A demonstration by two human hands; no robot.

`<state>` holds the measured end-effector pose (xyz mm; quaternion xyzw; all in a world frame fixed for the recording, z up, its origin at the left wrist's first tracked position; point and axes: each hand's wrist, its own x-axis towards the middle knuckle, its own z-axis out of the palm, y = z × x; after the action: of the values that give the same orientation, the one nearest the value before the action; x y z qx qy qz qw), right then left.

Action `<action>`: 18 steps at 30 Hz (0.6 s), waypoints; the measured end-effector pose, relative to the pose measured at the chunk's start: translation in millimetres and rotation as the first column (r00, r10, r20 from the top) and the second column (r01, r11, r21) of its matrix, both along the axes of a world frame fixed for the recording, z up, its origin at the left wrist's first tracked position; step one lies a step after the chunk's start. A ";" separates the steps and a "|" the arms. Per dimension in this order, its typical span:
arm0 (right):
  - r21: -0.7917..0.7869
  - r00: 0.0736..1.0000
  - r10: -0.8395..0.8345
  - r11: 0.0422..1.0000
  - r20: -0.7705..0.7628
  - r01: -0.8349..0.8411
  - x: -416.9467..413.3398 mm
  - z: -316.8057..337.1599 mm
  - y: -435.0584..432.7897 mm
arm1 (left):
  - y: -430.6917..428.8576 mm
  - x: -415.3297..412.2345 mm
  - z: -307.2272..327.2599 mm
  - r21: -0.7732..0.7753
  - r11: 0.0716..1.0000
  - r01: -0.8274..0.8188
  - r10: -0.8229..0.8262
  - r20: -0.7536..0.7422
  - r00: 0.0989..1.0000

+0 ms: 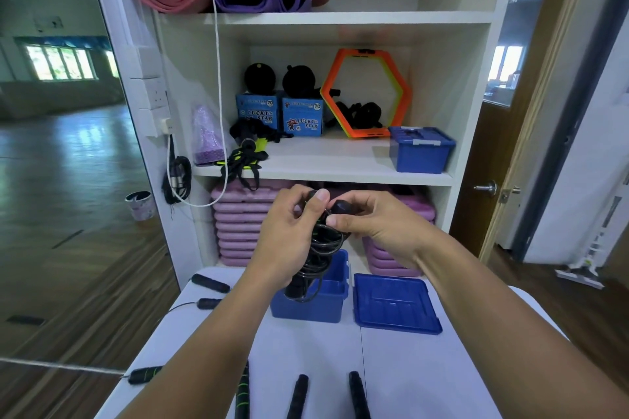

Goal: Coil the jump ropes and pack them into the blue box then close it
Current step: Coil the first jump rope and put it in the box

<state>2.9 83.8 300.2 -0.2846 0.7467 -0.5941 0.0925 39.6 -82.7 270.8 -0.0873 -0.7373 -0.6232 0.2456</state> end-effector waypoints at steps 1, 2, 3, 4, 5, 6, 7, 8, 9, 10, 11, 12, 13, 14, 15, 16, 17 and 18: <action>-0.004 1.000 -0.003 1.000 -0.002 0.003 0.0 1.3 0.0 | 0.4 -0.4 1.8 -0.005 1.000 0.009 -0.009 -0.003 1.000; -0.006 1.000 -0.006 1.000 0.000 0.006 -0.2 2.5 0.2 | 1.0 -0.3 3.5 -0.006 1.000 0.020 -0.020 -0.008 1.000; -0.010 1.000 -0.005 1.000 0.001 0.005 -0.2 3.0 0.6 | 1.6 0.1 4.4 -0.001 1.000 0.029 -0.029 -0.013 0.999; -0.018 1.000 -0.005 1.000 0.001 0.005 -0.3 3.4 0.9 | 1.7 0.3 5.6 0.006 0.999 0.038 -0.038 -0.016 0.999; -0.029 1.000 -0.004 1.000 -0.001 0.004 0.0 2.7 0.9 | 1.3 0.2 6.6 0.014 0.999 0.047 -0.047 -0.017 0.999; -0.047 1.000 -0.005 0.999 -0.001 0.005 1.6 1.6 0.3 | 0.5 0.1 7.7 0.026 0.998 0.061 -0.060 -0.014 0.998; -0.072 1.000 -0.010 0.997 -0.010 0.009 2.9 -0.3 -0.8 | -0.5 -0.8 9.2 0.048 0.996 0.079 -0.079 -0.010 0.997; -0.099 0.999 -0.018 0.995 -0.027 0.015 4.3 -1.5 -2.2 | -1.3 -1.4 11.6 0.080 0.991 0.105 -0.105 -0.005 0.994; -0.122 0.998 -0.028 0.992 -0.048 0.022 5.2 -2.1 -3.6 | -1.4 -2.1 14.0 0.120 0.984 0.134 -0.135 0.003 0.991; -0.138 0.997 -0.043 0.990 -0.064 0.033 6.8 -1.0 -4.7 | -0.7 -2.3 16.2 0.161 0.974 0.157 -0.161 0.016 0.987; -0.145 0.995 -0.055 0.988 -0.087 0.042 8.2 1.5 -5.4 | 0.6 -3.0 17.8 0.203 0.965 0.167 -0.176 0.031 0.984; -0.146 0.992 -0.068 0.988 -0.111 0.051 9.3 3.9 -6.0 | 1.9 -3.8 18.8 0.245 0.954 0.170 -0.187 0.045 0.981; -0.143 0.986 -0.084 0.988 -0.142 0.064 9.6 5.6 -6.7 | 2.9 -4.7 19.3 0.285 0.943 0.172 -0.195 0.056 0.979; -0.143 0.980 -0.109 0.986 -0.169 0.084 9.8 6.3 -8.2 | 3.2 -5.6 20.0 0.309 0.936 0.172 -0.201 0.065 0.978; -0.152 0.974 -0.134 0.983 -0.185 0.106 9.7 6.0 -9.1 | 3.0 -7.0 21.1 0.318 0.932 0.173 -0.204 0.069 0.976; -0.175 0.971 -0.158 0.976 -0.180 0.126 10.5 5.5 -10.2 | 2.1 -8.2 22.7 0.322 0.931 0.171 -0.204 0.071 0.976; -0.212 0.971 -0.180 0.967 -0.156 0.145 10.3 3.7 -11.4 | 1.0 -9.5 23.9 0.328 0.930 0.163 -0.197 0.072 0.978; -0.247 0.974 -0.191 0.956 -0.122 0.156 10.1 1.7 -12.0 | -0.3 -10.8 25.0 0.337 0.929 0.152 -0.187 0.075 0.979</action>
<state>13.0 71.8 301.9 -0.2691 0.6977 -0.6621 -0.0491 28.8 -83.0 295.8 -0.0751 -0.6245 -0.7602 0.1624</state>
